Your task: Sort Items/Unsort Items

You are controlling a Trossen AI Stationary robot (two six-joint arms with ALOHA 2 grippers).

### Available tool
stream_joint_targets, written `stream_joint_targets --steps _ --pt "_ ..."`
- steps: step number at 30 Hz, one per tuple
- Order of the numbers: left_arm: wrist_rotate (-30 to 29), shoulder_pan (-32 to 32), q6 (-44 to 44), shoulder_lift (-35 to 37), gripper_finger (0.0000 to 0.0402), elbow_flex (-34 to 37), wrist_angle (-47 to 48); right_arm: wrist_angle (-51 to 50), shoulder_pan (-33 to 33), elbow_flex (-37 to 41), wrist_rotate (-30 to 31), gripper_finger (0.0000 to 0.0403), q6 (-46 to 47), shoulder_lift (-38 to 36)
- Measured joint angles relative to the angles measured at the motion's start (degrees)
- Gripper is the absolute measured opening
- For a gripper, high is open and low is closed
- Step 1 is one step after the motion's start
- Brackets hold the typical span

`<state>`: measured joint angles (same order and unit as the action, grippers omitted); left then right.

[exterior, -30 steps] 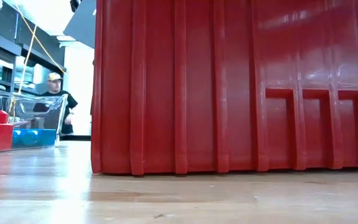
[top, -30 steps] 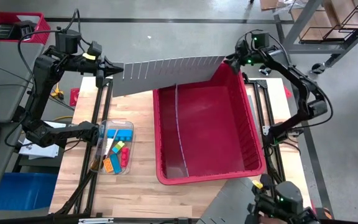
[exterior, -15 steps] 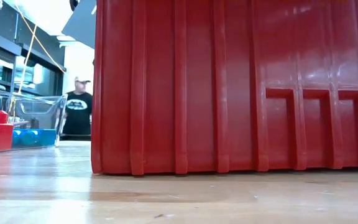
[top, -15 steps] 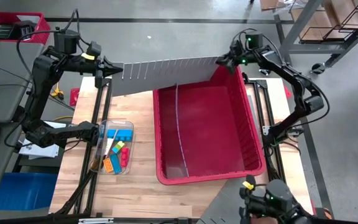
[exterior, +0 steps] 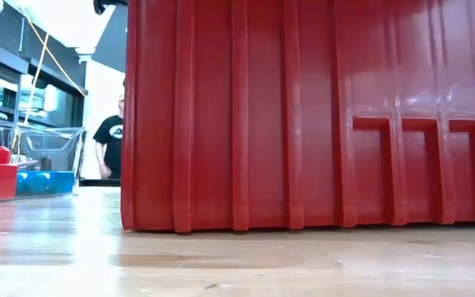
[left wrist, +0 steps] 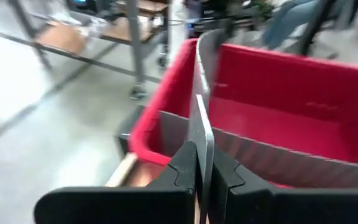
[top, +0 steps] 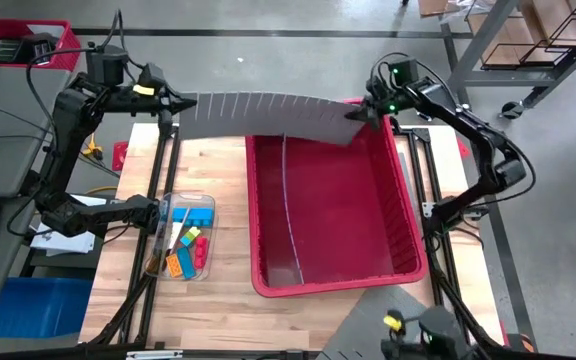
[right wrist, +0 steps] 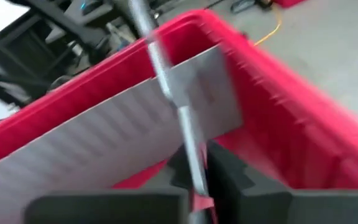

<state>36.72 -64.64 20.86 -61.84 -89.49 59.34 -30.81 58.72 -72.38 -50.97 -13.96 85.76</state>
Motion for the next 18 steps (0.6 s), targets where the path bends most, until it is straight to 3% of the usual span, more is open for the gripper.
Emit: stream_joint_targets --steps 5,11,14,18 --pt "-3.31 -0.05 3.74 -1.5 0.0001 0.04 -6.31 -7.97 -4.7 0.0 1.68 0.0006 4.02 -8.36" --pt "-1.79 1.53 4.32 -7.79 0.0001 -0.07 -17.03 -9.75 -14.39 0.04 8.9 0.0002 20.54 -22.56" --pt "-1.44 3.61 3.48 -12.32 0.0001 -0.04 -27.51 -8.81 -22.25 0.04 16.12 0.0002 30.06 -29.16" --pt "3.36 7.59 -2.31 -19.45 0.0001 -0.02 -45.3 -7.99 -35.55 0.04 29.91 0.0001 41.7 -36.04"
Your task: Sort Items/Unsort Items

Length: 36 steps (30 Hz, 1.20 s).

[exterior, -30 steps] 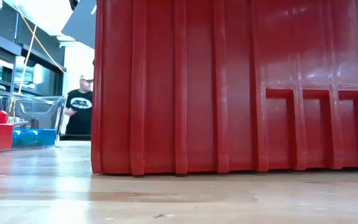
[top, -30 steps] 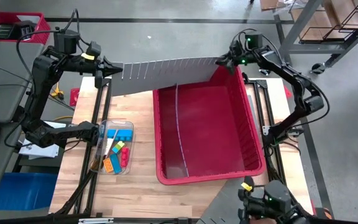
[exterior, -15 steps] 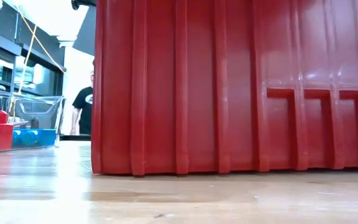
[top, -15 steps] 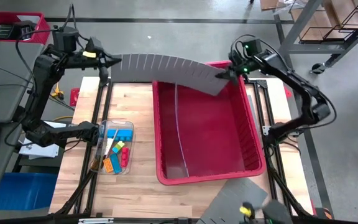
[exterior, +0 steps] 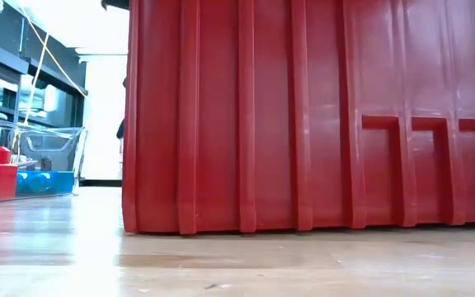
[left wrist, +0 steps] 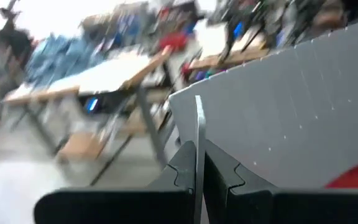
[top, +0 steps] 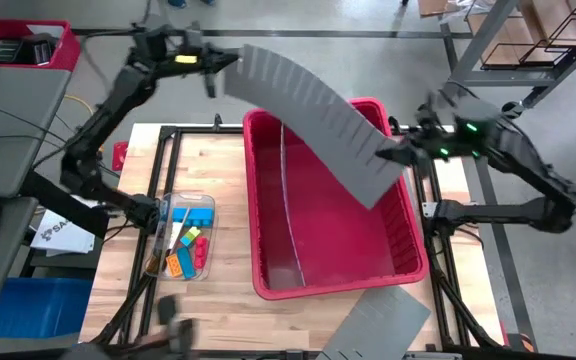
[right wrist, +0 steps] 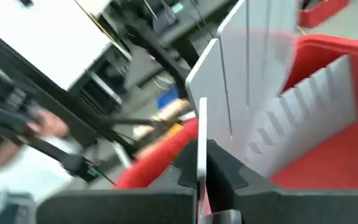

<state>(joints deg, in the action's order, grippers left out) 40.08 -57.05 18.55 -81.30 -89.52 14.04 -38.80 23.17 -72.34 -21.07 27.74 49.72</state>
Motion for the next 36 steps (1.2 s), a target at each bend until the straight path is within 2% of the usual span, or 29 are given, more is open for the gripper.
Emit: stream_joint_targets --steps 3,7,15,17,21,25,28,32,36 --pt "1.0 3.95 -5.53 -5.73 0.0001 0.02 -14.41 1.43 -11.12 -0.13 10.61 0.0001 6.39 -2.39" --pt "0.69 9.46 -10.93 -12.97 0.0001 0.02 -28.51 4.31 -25.32 -0.15 22.25 0.0001 8.57 -1.36" --pt "2.01 16.93 -12.47 -26.5 0.0001 -12.96 -25.32 14.31 -43.86 -0.16 32.12 0.0001 11.0 7.66" --pt "2.88 18.22 -12.83 -29.49 0.0001 -16.86 -25.25 13.96 -47.55 -0.86 35.12 0.0001 11.3 10.12" --pt "3.18 19.89 -12.57 -34.75 0.0001 -24.38 -25.54 10.16 -53.4 -4.28 44.09 0.0001 14.52 13.79" --pt "9.14 21.3 -13.33 -41.3 0.0001 -32.31 -25.34 7.04 -57.42 -7.75 50.91 0.0 18.3 16.78" --pt "10.24 22.54 -13.84 -45.4 0.0001 -35.85 -25.26 4.17 -59.41 -10.85 54.28 0.0 21.13 18.55" --pt "10.22 23.94 -13.82 -50.32 0.0001 -39.95 -25.96 -5.96 -60.52 -16.34 55.37 0.0 27.83 20.92" --pt "8.99 24.47 -13.86 -54.06 0.0001 -42.72 -25.97 -24.1 -60.93 -23.91 51.59 0.0 36.88 23.63"
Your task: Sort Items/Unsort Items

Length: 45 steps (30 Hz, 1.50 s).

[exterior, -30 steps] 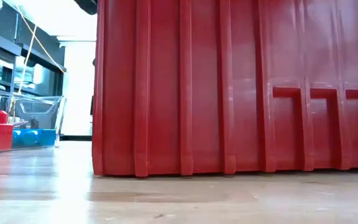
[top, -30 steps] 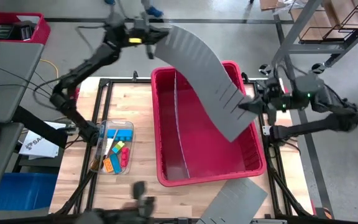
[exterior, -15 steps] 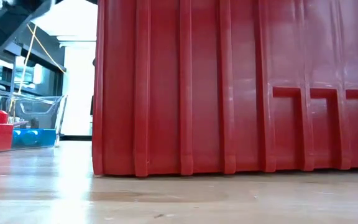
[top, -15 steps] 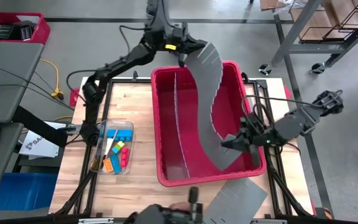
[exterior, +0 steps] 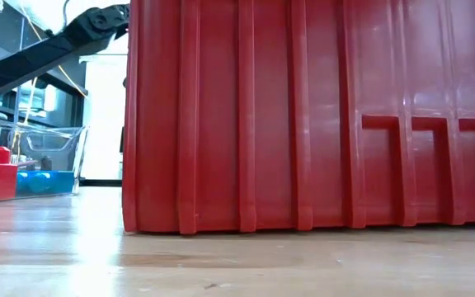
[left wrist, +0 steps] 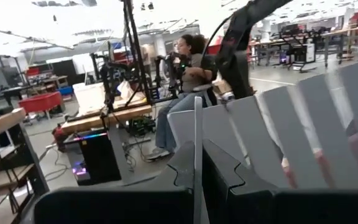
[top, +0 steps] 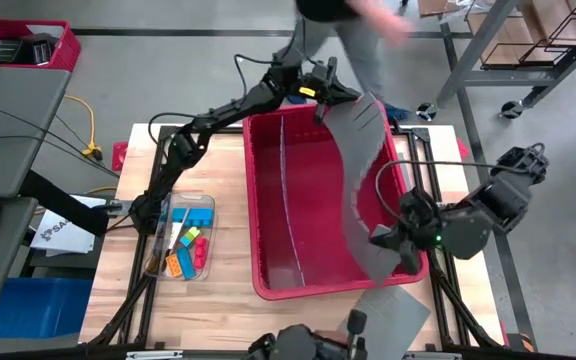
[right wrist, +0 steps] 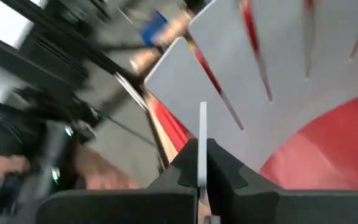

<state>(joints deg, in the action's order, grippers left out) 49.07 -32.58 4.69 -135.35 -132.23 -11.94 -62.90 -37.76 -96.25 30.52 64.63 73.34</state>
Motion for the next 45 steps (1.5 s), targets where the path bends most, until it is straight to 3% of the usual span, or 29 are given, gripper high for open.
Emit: stream_joint_targets --steps 3,10,16,24,38,45 --pt "-1.1 -0.1 -0.01 -1.27 0.0001 -0.31 -1.52 -12.11 -0.37 -6.25 -4.8 0.0 5.1 2.33" --pt "-1.3 -1.43 2.44 -1.22 0.0001 -0.47 -1.7 -28.56 -3.3 -19.63 -9.7 0.0 12.05 8.08" --pt "-0.01 -2.22 2.3 -1.16 0.0001 -0.47 -1.53 -27.43 -4.66 -24.27 -8.94 0.0 12.34 11.26" --pt "-1.86 -0.43 6.8 -2.55 0.0001 -0.51 -2.89 -27.09 -4.72 -24.42 -6.82 0.0 12.59 12.32" --pt "-7.34 1.05 -5.02 -7.21 0.0003 -0.36 -19.17 -26.85 -3.46 -24.49 -1.23 0.0 11.06 12.24" --pt "-9.32 0.51 -0.13 -6.93 0.0004 -0.38 -16.77 -26.86 0.57 -22.39 1.42 0.0 8.98 12.24"
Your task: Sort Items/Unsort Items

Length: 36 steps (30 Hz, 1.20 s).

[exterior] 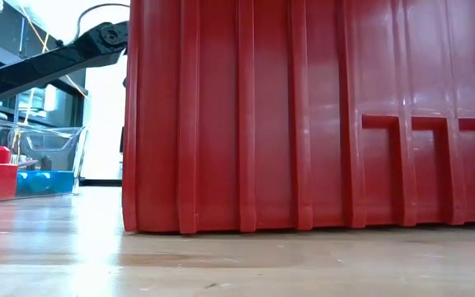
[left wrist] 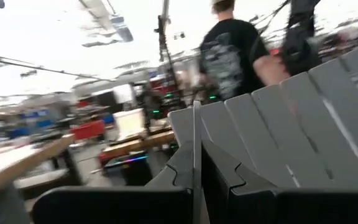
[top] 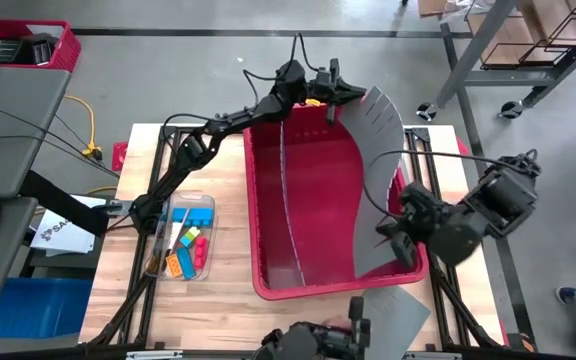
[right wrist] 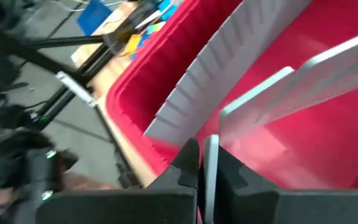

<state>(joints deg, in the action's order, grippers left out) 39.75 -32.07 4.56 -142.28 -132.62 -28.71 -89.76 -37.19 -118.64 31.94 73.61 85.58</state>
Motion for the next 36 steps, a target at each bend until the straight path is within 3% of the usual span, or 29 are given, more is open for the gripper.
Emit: stream_joint_targets --steps 4,7,10,16,19,22,29,36 --pt "-7.97 -0.08 4.26 0.0 0.0005 0.0 1.34 -0.35 3.21 1.57 -0.12 0.0 -2.13 -0.05" --pt "-9.75 -0.03 4.33 0.0 0.0005 0.0 1.48 -0.57 4.4 2.53 -1.65 0.0 -3.79 -0.04" --pt "-8.22 -0.04 2.43 0.0 0.0005 0.0 0.78 -0.58 4.89 2.63 -5.4 0.0 -5.12 -0.05" --pt "3.49 -0.97 -4.98 0.31 0.0005 0.0 1.63 0.04 4.66 2.63 -8.03 0.0 -5.23 -0.07" --pt "6.01 -0.45 -7.23 0.35 0.0005 0.0 2.78 0.22 3.51 3.08 -9.86 0.0 -5.51 0.11" --pt "5.22 0.69 -5.37 0.63 0.0004 0.0 2.92 0.16 2.3 5.51 -9.51 0.0 -4.89 0.23" --pt "-1.43 1.23 5.38 5.03 0.0002 0.02 5.93 0.09 2.25 13.72 -1.09 0.0 0.98 0.38" --pt "-1.29 0.9 7.25 7.72 0.0002 -0.09 9.51 -0.11 1.38 18.92 -6.36 0.0 2.24 0.35"
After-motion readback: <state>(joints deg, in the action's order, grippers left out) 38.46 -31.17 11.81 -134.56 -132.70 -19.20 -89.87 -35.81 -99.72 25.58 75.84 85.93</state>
